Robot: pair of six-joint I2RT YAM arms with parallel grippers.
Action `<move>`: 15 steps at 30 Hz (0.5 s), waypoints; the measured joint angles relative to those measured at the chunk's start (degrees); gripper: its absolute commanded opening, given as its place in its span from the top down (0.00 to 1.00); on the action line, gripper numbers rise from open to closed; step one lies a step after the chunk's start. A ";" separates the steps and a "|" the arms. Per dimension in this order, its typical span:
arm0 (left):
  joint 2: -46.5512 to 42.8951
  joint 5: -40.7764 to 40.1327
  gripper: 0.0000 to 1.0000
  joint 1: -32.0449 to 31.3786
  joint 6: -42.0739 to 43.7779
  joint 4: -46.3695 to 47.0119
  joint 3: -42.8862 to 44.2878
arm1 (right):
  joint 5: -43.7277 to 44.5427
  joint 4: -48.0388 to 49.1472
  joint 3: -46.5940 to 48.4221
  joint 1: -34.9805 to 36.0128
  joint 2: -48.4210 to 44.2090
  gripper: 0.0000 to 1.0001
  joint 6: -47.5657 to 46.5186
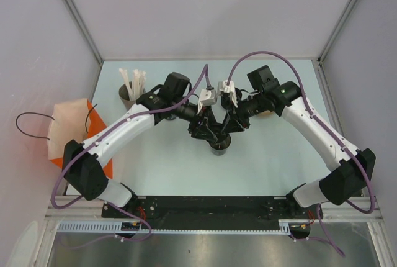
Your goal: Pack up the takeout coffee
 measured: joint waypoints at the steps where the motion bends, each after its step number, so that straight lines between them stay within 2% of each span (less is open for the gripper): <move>1: 0.00 0.02 0.40 0.00 -0.24 0.26 -0.04 | 0.00 0.17 0.00 0.00 0.00 0.98 0.00; 10: 0.00 0.35 0.59 0.24 -2.47 2.71 -0.76 | 0.00 0.74 -0.15 0.02 -0.02 0.97 0.15; 11: 0.00 0.37 0.63 0.24 -2.62 2.75 -0.85 | 0.00 0.76 -0.26 0.04 -0.02 0.97 0.17; 13: 0.02 0.20 0.67 0.28 -2.91 3.02 -1.01 | -0.07 0.81 -0.46 0.04 -0.02 0.95 0.26; 14: 0.04 0.15 0.73 0.35 -2.95 3.23 -1.11 | -0.20 0.81 -0.48 0.07 -0.02 0.94 0.35; 15: 0.04 0.15 0.74 0.39 -2.97 3.34 -1.18 | -0.17 0.83 -0.50 0.15 -0.02 0.89 0.39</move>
